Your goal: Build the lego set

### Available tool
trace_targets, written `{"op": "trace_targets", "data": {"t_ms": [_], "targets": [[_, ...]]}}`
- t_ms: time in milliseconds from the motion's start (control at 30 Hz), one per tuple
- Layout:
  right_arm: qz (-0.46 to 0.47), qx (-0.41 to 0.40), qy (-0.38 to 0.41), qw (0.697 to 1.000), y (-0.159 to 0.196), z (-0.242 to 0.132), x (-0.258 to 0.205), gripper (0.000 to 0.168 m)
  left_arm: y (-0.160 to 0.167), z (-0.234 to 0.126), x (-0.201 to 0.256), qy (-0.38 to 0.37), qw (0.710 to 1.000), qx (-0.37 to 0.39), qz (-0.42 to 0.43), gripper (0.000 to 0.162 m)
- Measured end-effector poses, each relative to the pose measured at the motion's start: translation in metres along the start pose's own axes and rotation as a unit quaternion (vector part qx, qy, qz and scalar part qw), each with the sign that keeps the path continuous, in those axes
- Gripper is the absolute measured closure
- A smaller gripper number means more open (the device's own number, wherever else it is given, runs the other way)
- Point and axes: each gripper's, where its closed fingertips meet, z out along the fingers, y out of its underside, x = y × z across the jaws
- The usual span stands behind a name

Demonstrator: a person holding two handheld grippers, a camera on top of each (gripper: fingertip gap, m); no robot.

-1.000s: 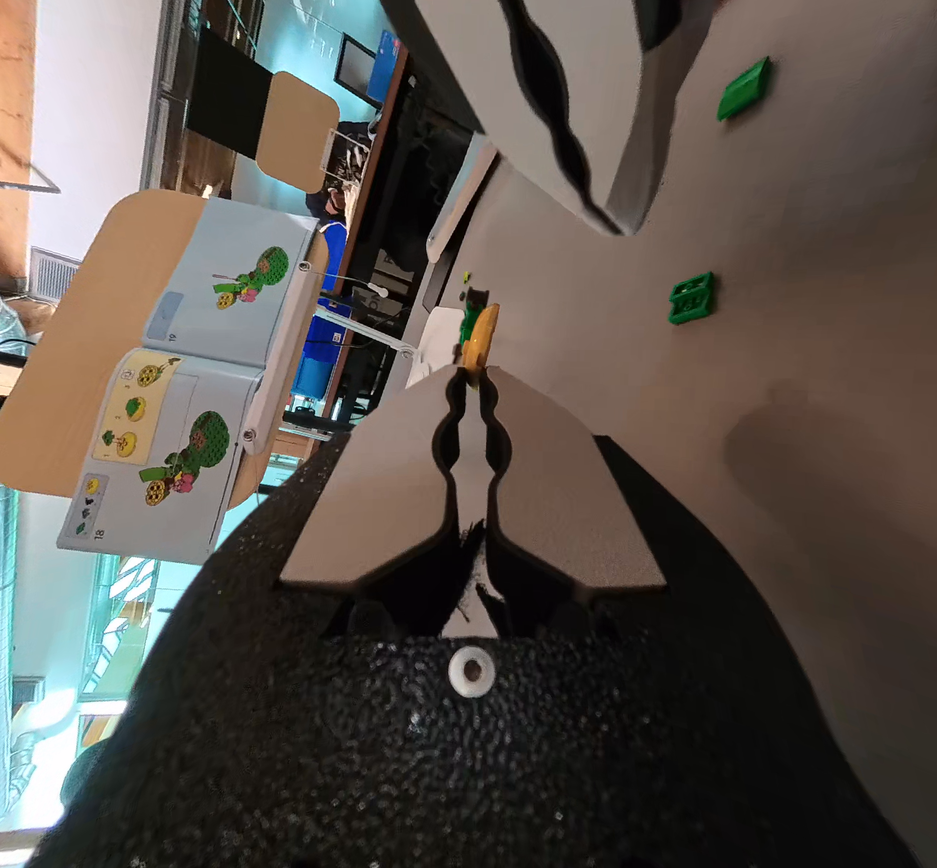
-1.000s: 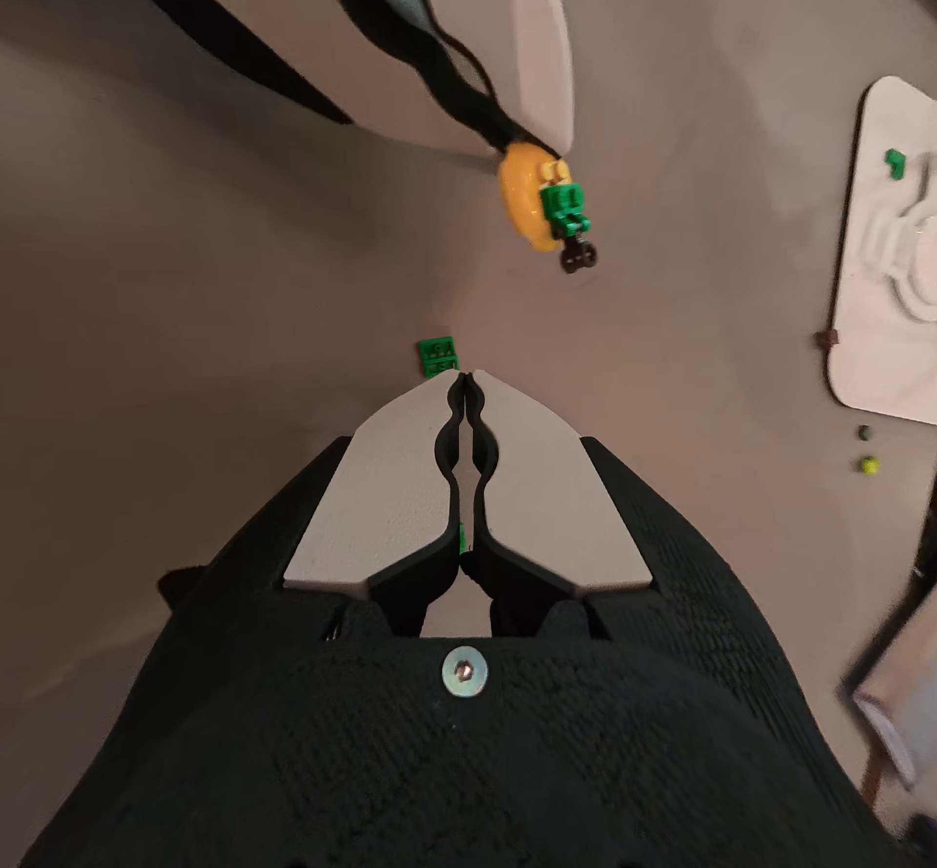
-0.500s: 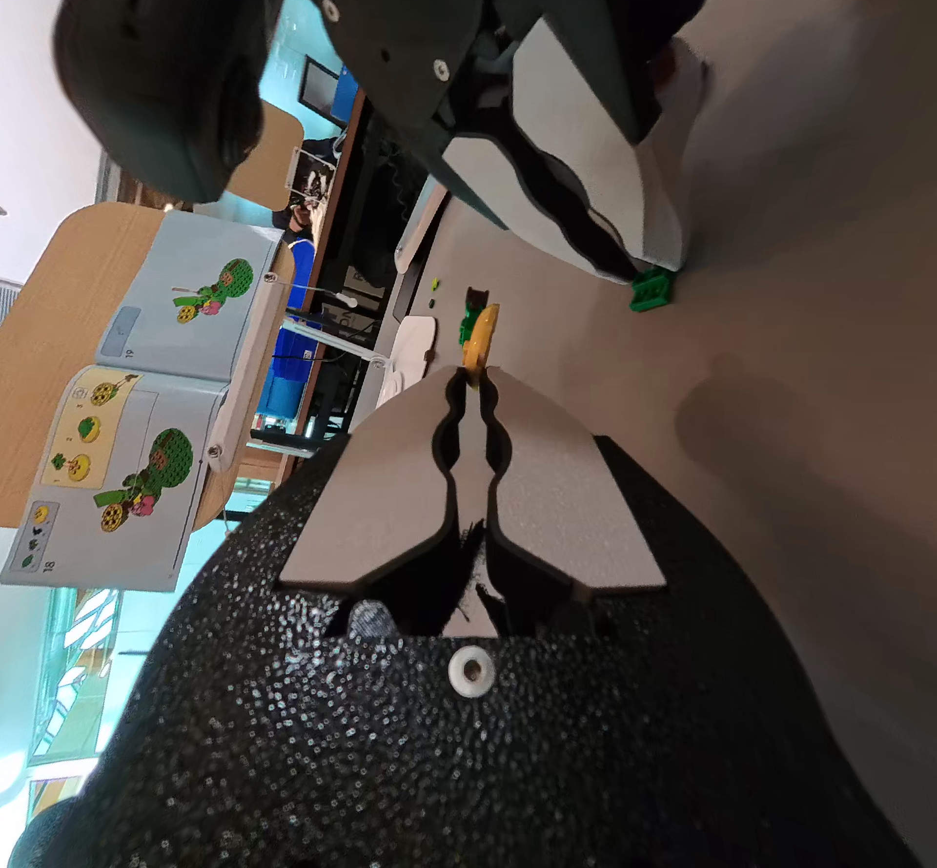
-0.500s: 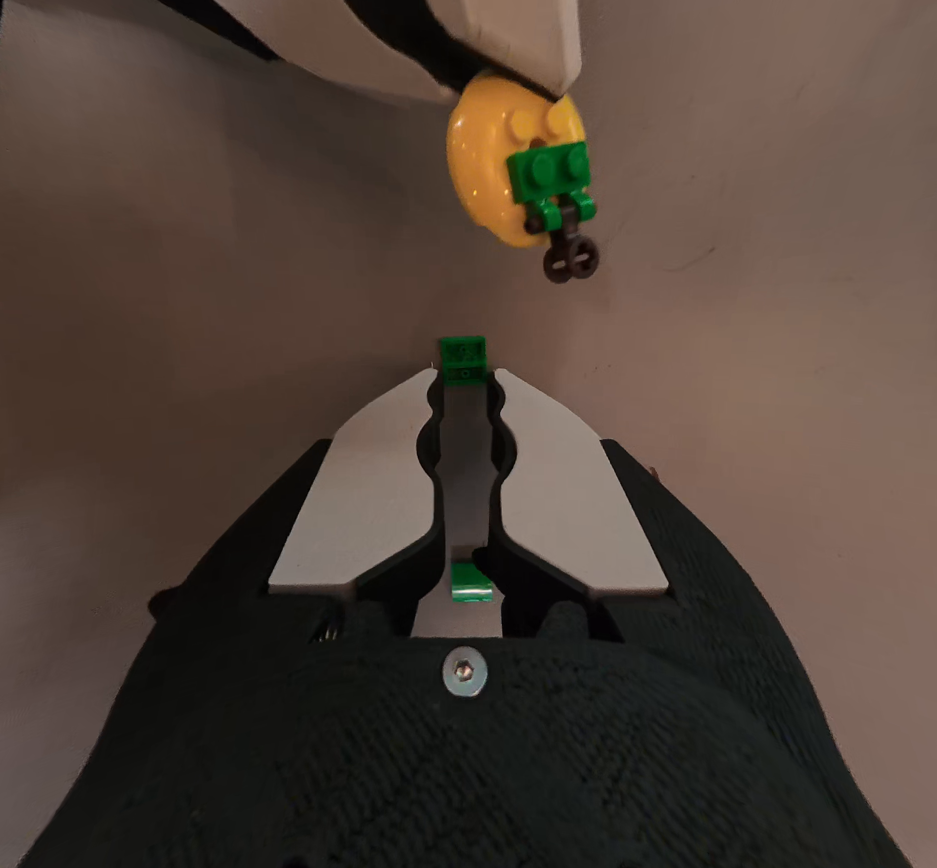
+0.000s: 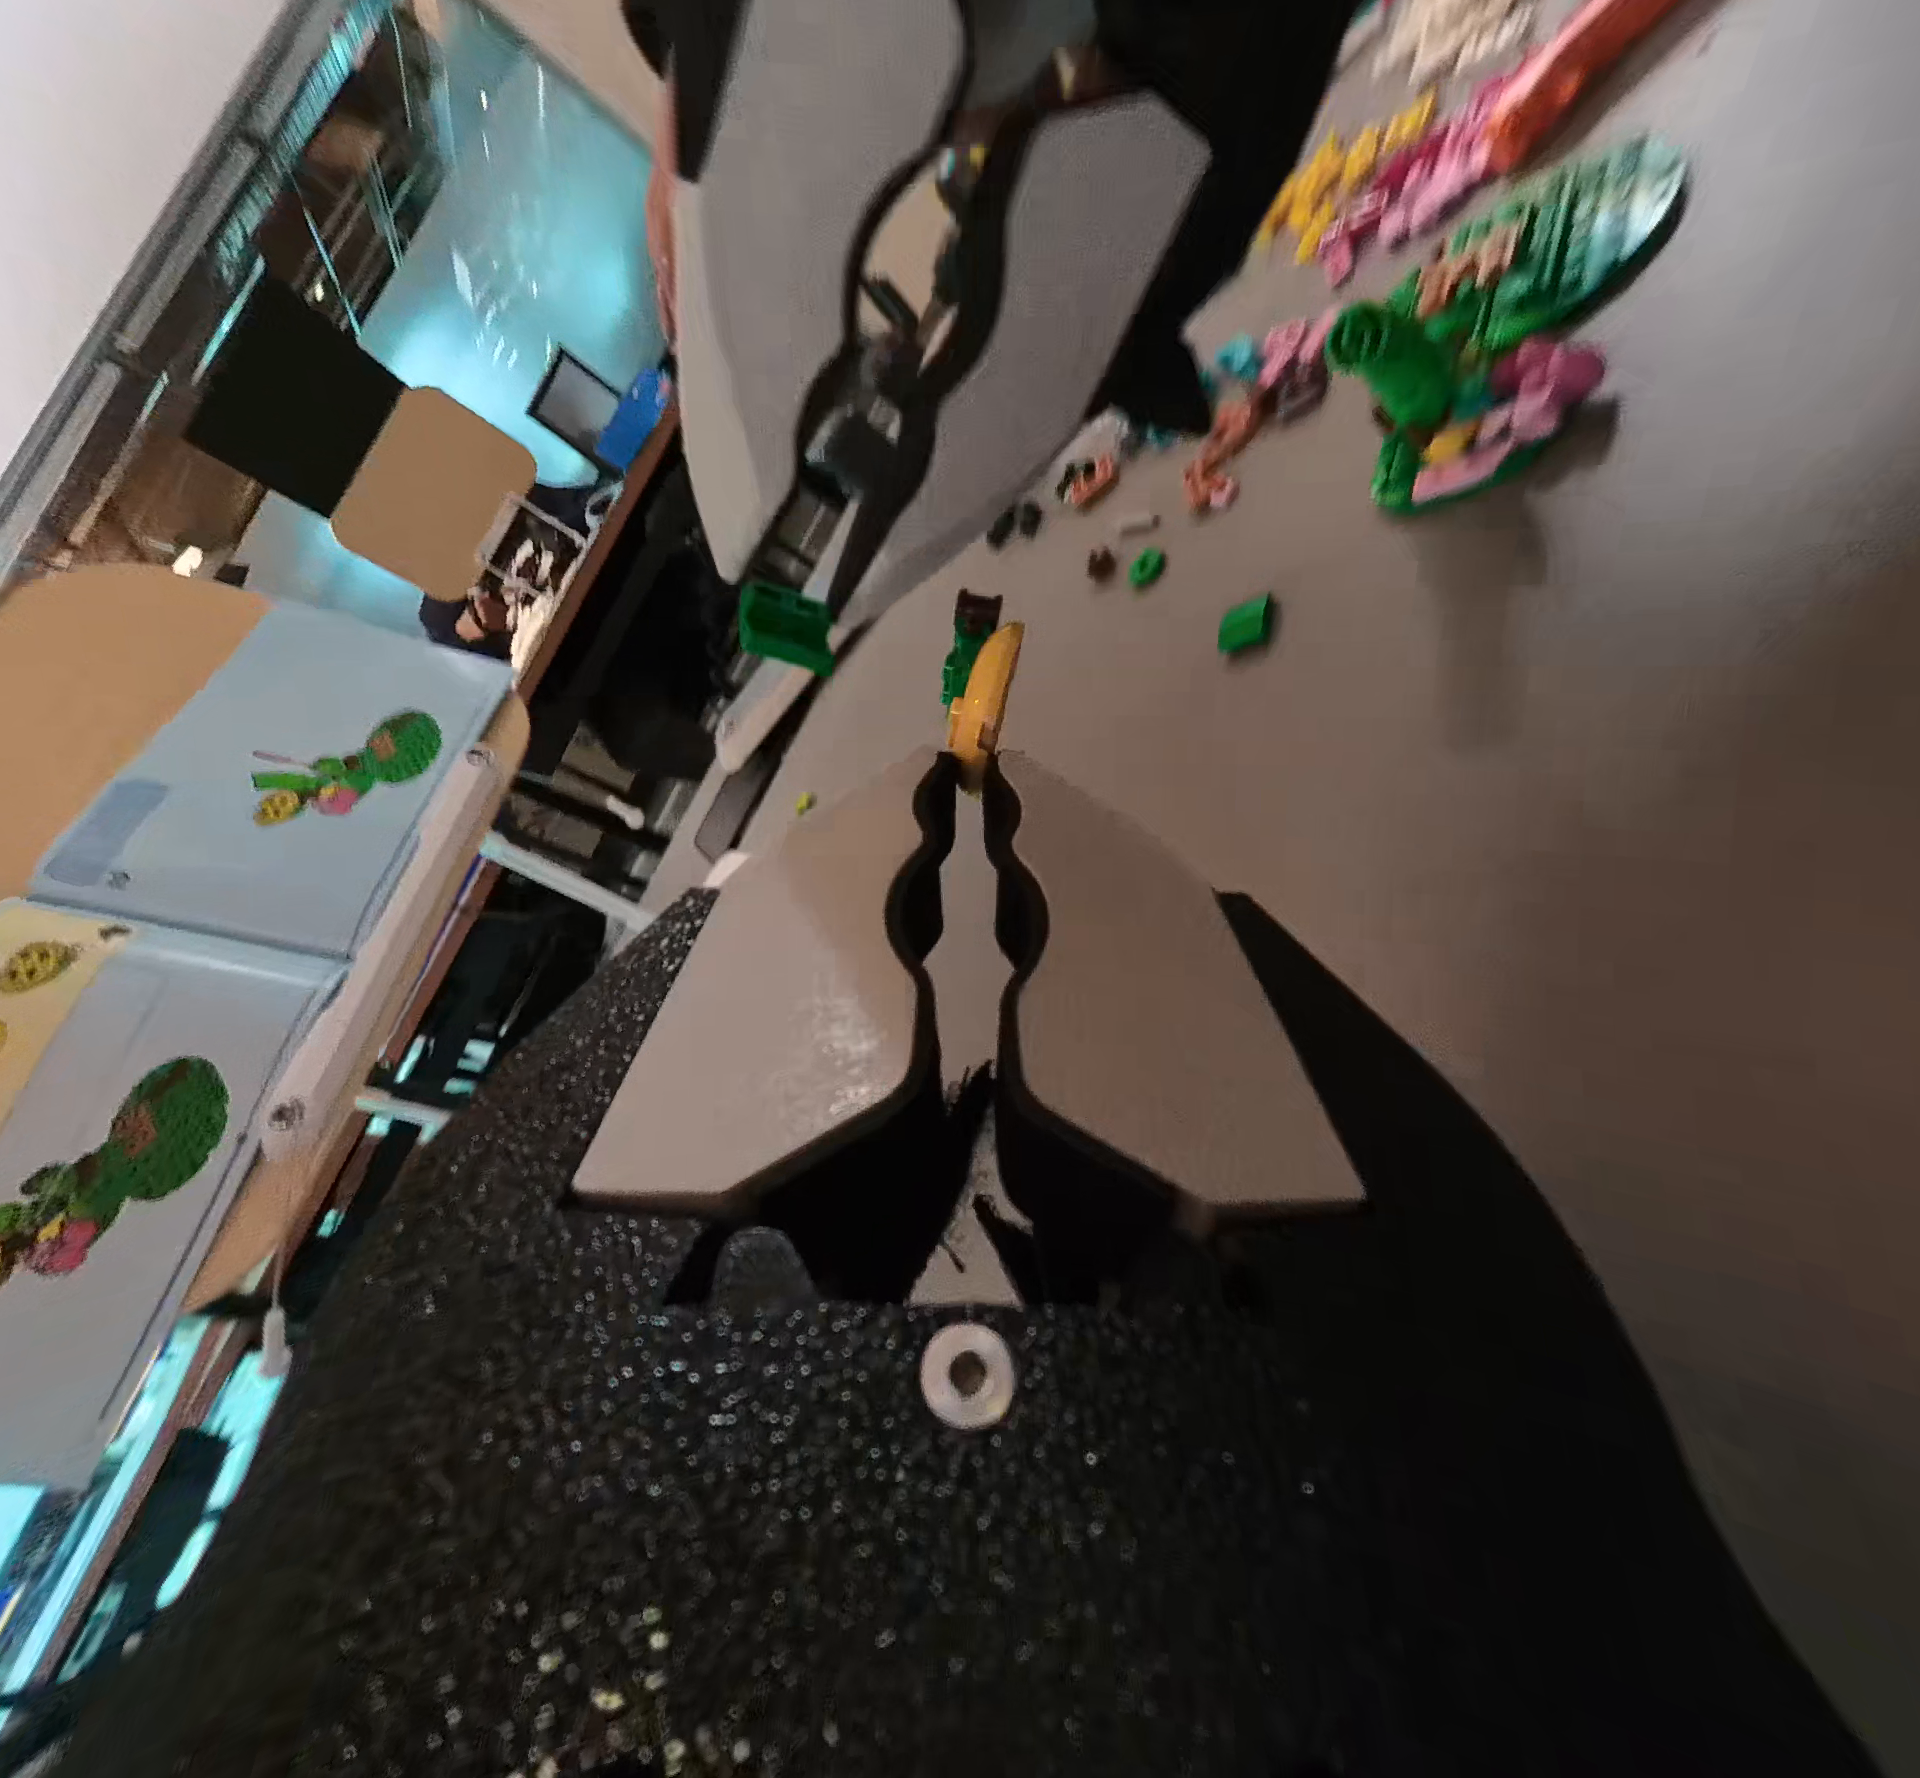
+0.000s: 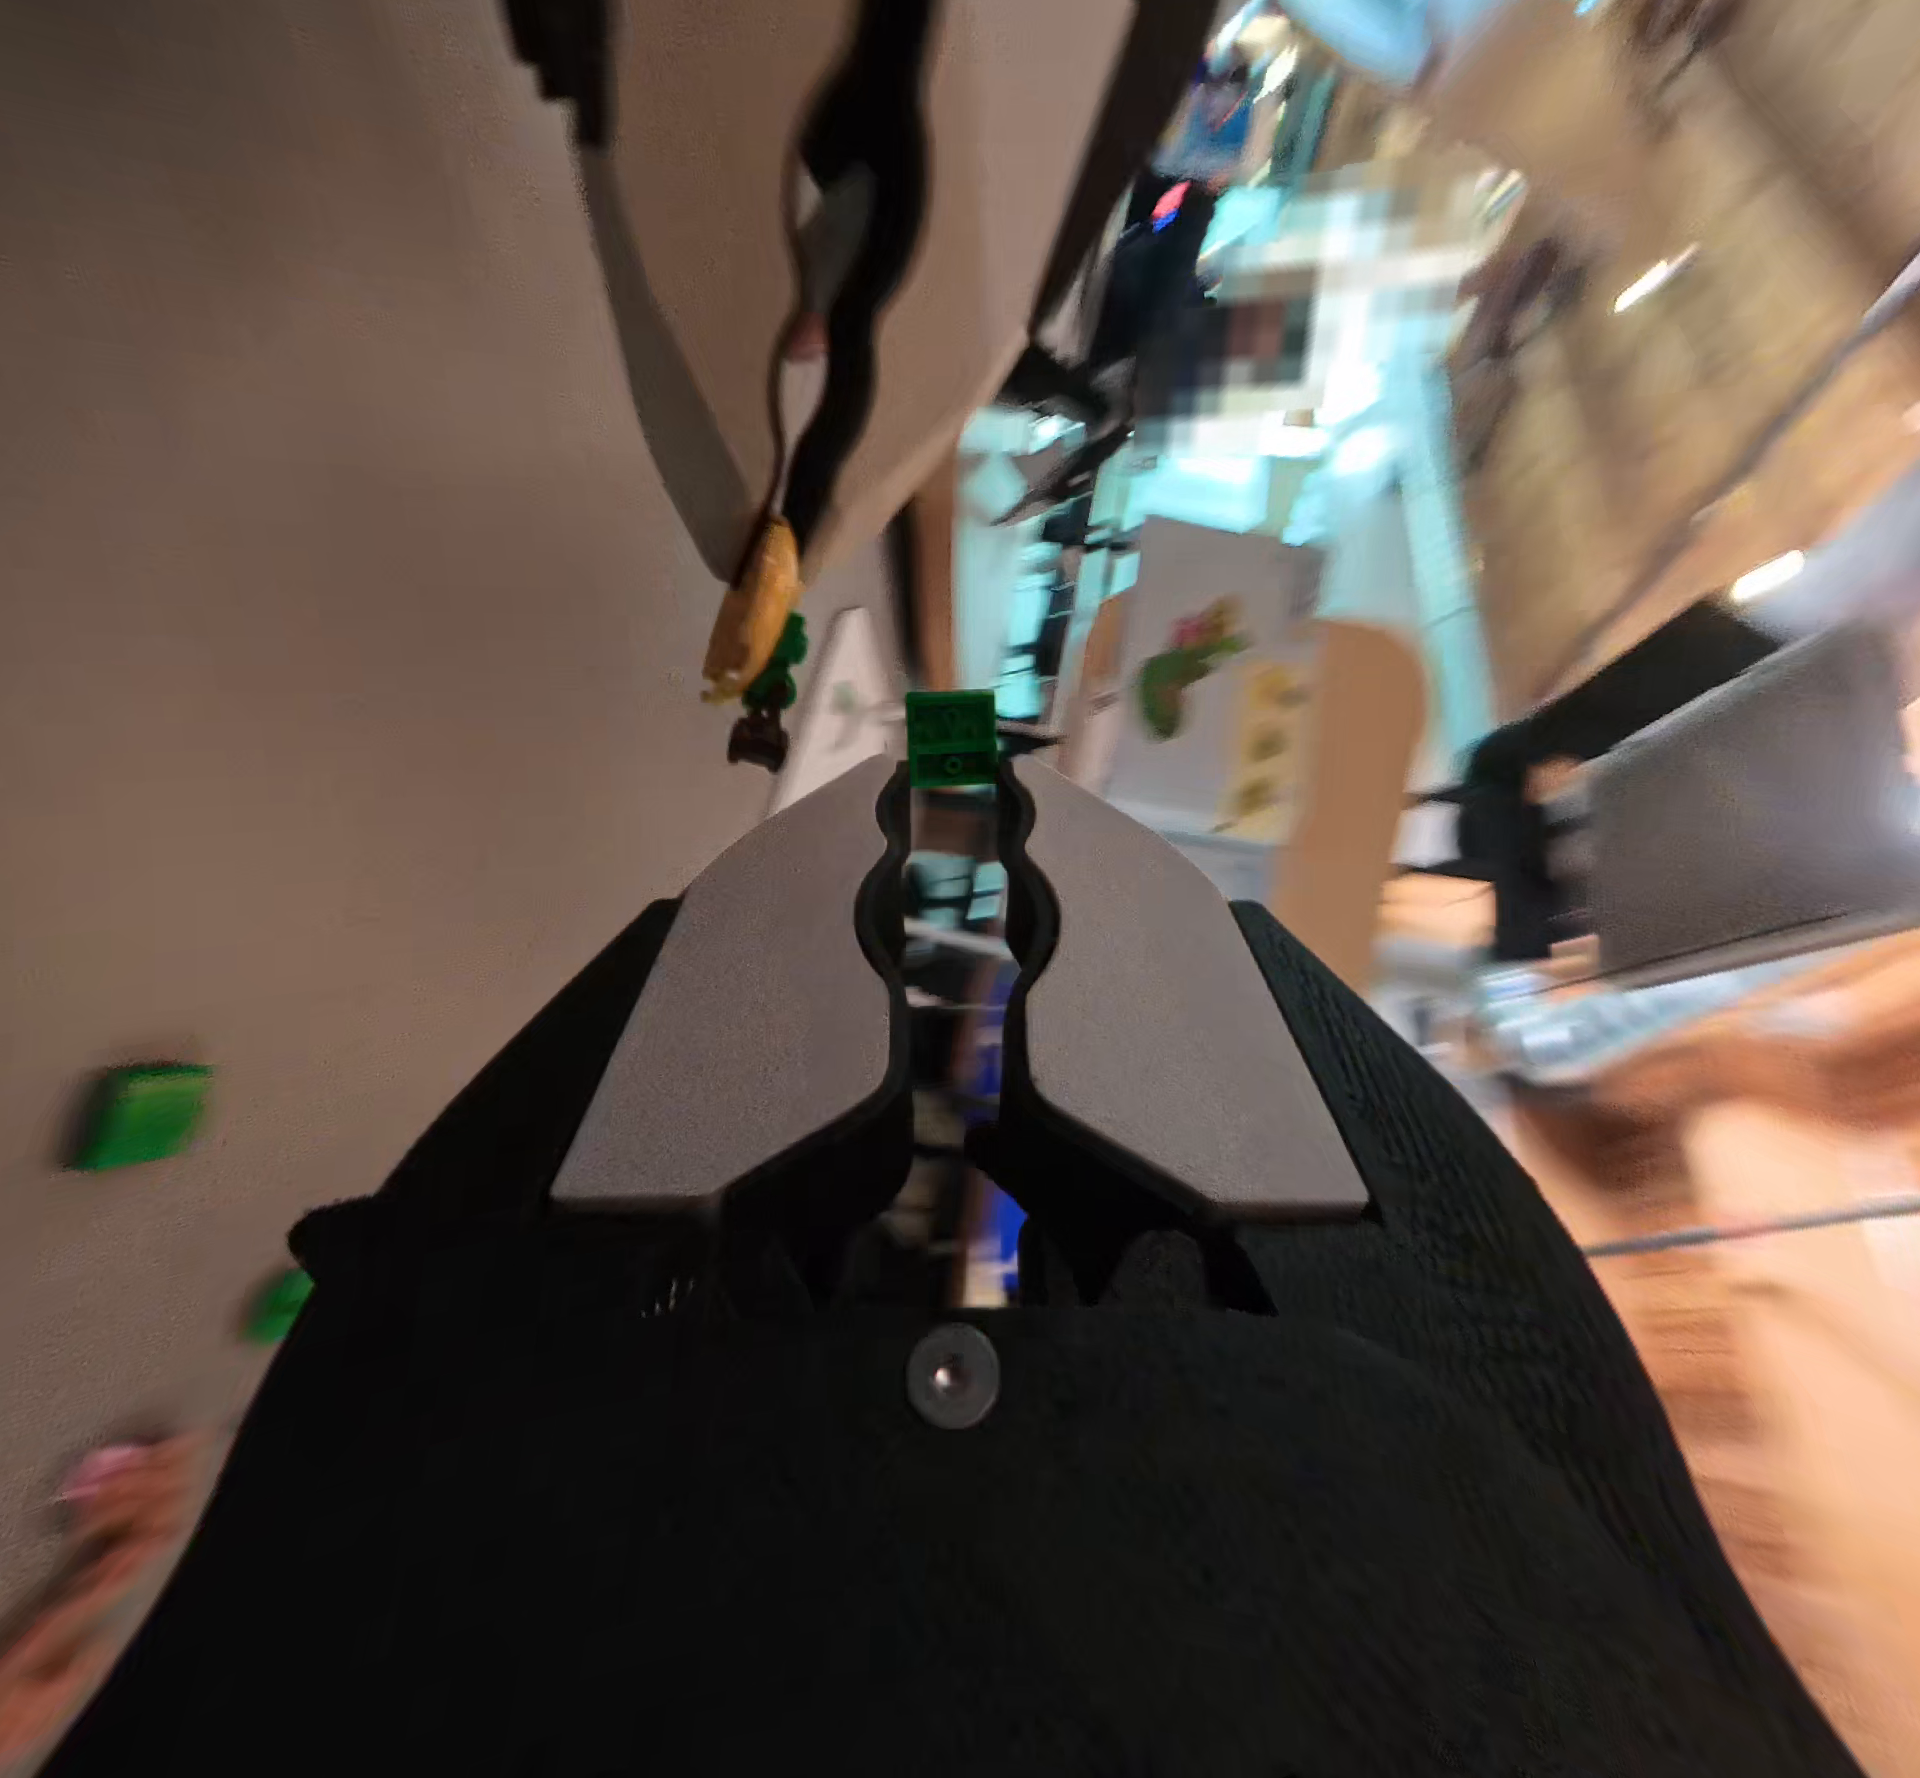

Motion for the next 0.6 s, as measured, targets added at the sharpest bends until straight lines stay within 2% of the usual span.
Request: {"op": "trace_targets", "data": {"t_ms": [100, 267, 600], "targets": [[-0.139, 0.014, 0.072, 0.988, -0.016, -0.015, 0.016, 0.155, -0.023, -0.010, -0.006, 0.002, 0.999, 0.031, 0.004, 0.157], [-0.241, 0.046, 0.130, 0.961, -0.033, -0.037, 0.034, 0.154, -0.042, -0.021, -0.013, -0.011, 0.998, 0.045, 0.032, 0.157], [-0.375, 0.064, 0.121, 0.917, -0.041, -0.050, 0.037, 0.154, -0.062, -0.023, -0.005, 0.010, 0.997, 0.066, 0.048, 0.157]]}}
